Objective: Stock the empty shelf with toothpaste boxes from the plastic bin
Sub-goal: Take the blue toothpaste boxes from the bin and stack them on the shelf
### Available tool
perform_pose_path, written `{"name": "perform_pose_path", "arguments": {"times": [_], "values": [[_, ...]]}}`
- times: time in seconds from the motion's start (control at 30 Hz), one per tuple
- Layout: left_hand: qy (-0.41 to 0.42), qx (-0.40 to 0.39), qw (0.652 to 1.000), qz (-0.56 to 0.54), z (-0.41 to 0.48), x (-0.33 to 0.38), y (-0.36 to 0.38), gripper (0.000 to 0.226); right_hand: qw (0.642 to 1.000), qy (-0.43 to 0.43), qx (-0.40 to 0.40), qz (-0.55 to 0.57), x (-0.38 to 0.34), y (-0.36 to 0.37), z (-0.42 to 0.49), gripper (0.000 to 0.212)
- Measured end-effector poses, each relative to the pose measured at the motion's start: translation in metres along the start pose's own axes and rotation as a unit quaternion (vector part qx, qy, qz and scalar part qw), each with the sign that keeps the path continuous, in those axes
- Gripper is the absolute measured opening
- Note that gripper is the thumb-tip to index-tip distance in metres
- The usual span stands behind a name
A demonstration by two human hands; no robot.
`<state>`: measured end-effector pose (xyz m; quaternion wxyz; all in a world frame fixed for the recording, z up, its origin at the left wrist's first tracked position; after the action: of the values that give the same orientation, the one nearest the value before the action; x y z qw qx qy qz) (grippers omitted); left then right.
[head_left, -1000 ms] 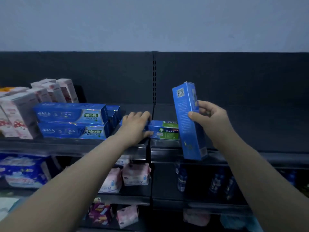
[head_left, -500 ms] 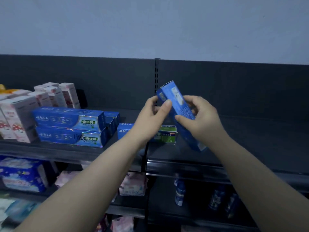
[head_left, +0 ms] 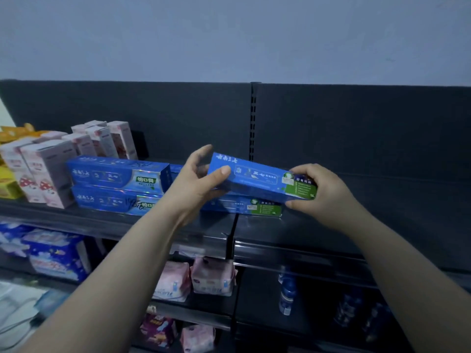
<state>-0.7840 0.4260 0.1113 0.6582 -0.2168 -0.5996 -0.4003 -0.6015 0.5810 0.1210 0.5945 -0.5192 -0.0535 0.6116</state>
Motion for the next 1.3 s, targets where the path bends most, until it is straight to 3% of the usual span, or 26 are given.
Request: {"name": "perform_pose_path", "arguments": {"times": [0.1, 0.2, 0.33, 0.43, 0.53, 0.63, 0.8, 1.0, 1.3], "values": [[0.003, 0.02, 0.984, 0.175, -0.005, 0.0, -0.011, 0.05, 0.996, -0.04, 0.045, -0.073, -0.004, 0.006, -0.002, 0.048], [0.07, 0.058, 0.899, 0.427, -0.003, 0.004, -0.022, 0.033, 0.987, -0.091, 0.068, -0.11, -0.013, 0.02, -0.006, 0.047], [0.092, 0.017, 0.833, 0.545, -0.003, -0.006, -0.026, 0.042, 0.987, -0.089, 0.059, -0.123, -0.021, 0.049, -0.014, 0.042], [0.111, -0.04, 0.751, 0.65, -0.006, -0.014, -0.021, 0.056, 0.993, -0.065, 0.013, -0.103, -0.027, 0.067, -0.019, 0.05], [0.159, -0.05, 0.698, 0.696, -0.008, -0.017, -0.017, 0.05, 0.996, -0.023, -0.024, -0.08, -0.028, 0.073, -0.024, 0.049], [0.226, -0.043, 0.692, 0.684, -0.017, -0.017, -0.015, 0.048, 0.993, -0.013, 0.032, -0.115, -0.035, 0.065, -0.036, 0.047], [0.358, -0.042, 0.713, 0.601, -0.043, -0.015, -0.001, 0.044, 0.977, 0.069, 0.108, -0.169, -0.049, 0.049, -0.077, 0.056], [0.409, -0.183, 0.722, 0.527, -0.099, -0.039, 0.05, 0.048, 0.94, 0.223, 0.16, -0.204, -0.05, 0.027, -0.192, 0.06], [0.43, -0.372, 0.706, 0.422, -0.248, -0.078, 0.158, 0.054, 0.822, 0.417, 0.206, -0.33, -0.092, -0.027, -0.407, 0.067]]}}
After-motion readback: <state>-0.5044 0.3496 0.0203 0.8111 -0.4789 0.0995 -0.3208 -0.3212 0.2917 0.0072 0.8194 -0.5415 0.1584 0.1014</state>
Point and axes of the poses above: each hand's wrist, its own z-axis towards the middle knuckle, its own y-axis out of the palm, x = y × z, the point moved 6 cm from there along z, towards the middle knuckle, and after that the axes turned 1 degree about x, right-handed, at the moved point
